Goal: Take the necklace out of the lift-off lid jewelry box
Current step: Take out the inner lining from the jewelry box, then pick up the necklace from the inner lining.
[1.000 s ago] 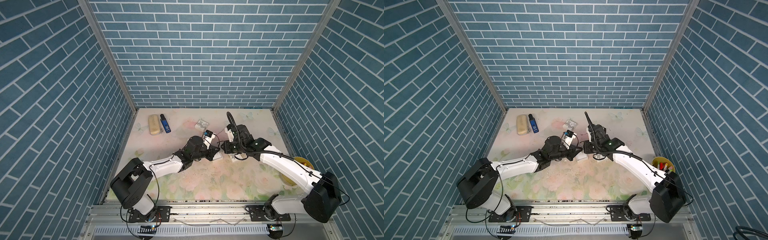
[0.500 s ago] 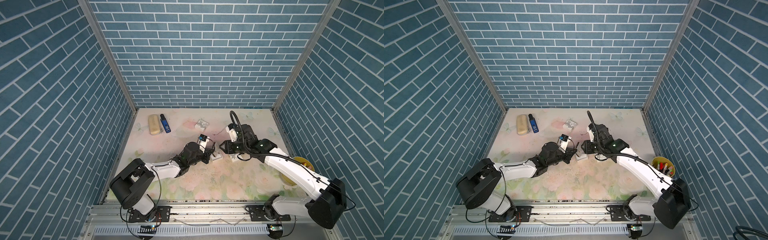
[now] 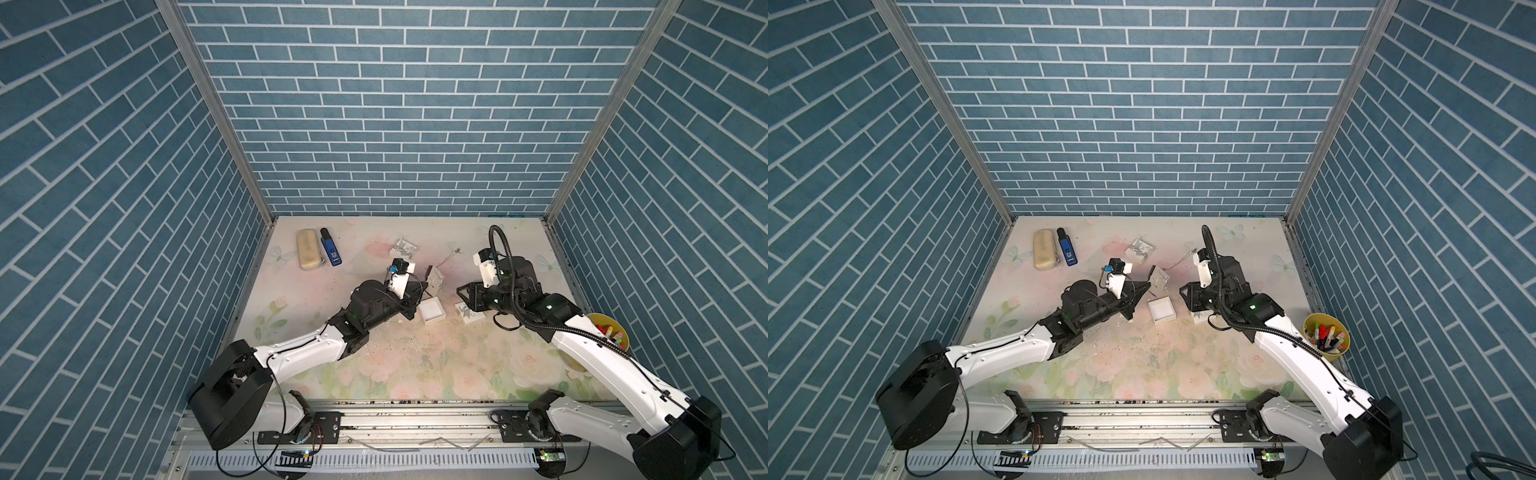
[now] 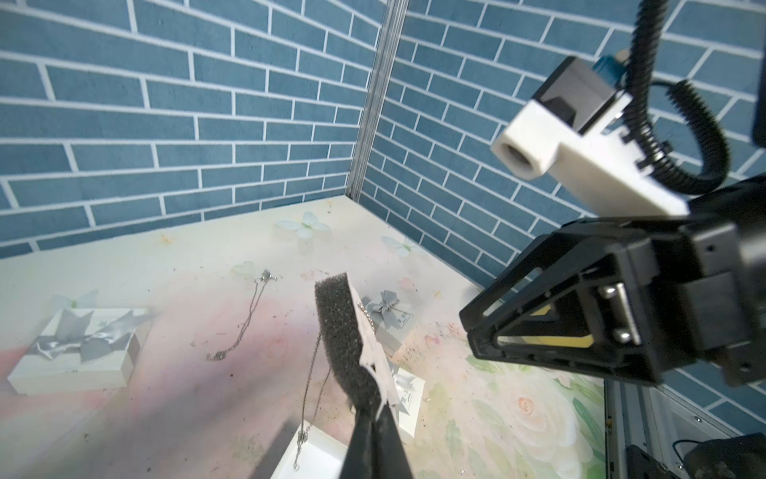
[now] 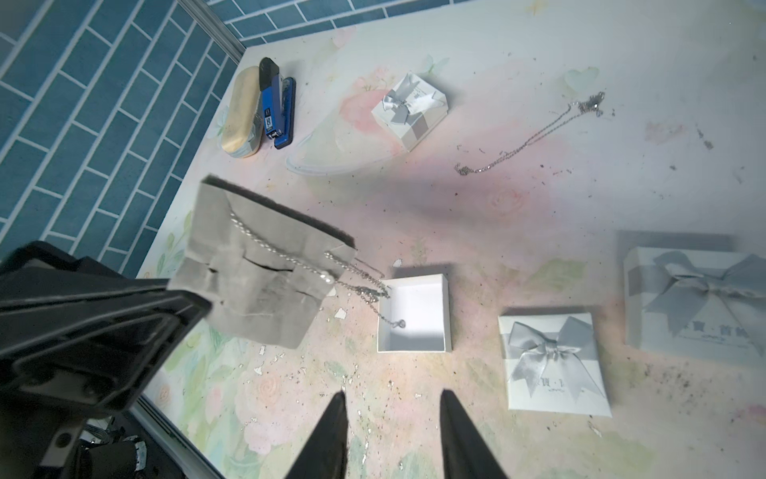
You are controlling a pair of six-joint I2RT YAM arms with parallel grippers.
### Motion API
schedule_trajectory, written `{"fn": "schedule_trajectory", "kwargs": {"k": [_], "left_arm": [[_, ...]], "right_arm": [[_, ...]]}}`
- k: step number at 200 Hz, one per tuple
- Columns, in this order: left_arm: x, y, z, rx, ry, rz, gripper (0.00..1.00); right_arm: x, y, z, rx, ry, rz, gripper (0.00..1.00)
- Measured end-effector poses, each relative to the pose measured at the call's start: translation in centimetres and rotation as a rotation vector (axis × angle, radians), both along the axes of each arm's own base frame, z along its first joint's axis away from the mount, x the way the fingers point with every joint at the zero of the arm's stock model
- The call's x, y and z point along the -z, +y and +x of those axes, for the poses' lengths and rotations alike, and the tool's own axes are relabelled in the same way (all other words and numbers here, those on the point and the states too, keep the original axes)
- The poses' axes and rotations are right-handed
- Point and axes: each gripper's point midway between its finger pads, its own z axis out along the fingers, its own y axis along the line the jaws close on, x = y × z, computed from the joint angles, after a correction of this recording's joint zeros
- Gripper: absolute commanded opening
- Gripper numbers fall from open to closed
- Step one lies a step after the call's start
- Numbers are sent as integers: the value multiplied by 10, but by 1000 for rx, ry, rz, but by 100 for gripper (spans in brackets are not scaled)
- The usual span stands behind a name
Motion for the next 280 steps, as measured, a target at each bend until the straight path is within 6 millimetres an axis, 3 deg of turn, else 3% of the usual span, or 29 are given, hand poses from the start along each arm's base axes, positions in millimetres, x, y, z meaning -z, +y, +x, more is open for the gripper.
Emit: {"fn": "schedule_trajectory", "kwargs": {"k": [60,86,169,220,280], "left_arm": [[-63,13,-10,-9,-121,-48,0],[-80,16,-14,-9,-151,-72,0],[-98,18,-17,-3,-170,-105,0],[-105,21,-20,-5,-176,-121,0],[-113,27,-23,-17,-188,-133,0]], "right_arm": [[-23,11,-2,-101,-149,48,45],[-27,21,-1,-154,-168,64,48],[-42,50,9,-268,-198,100,54],[-45,64,16,-327,-232,90,39],[-47,74,23,-361,-266,102,42]]}}
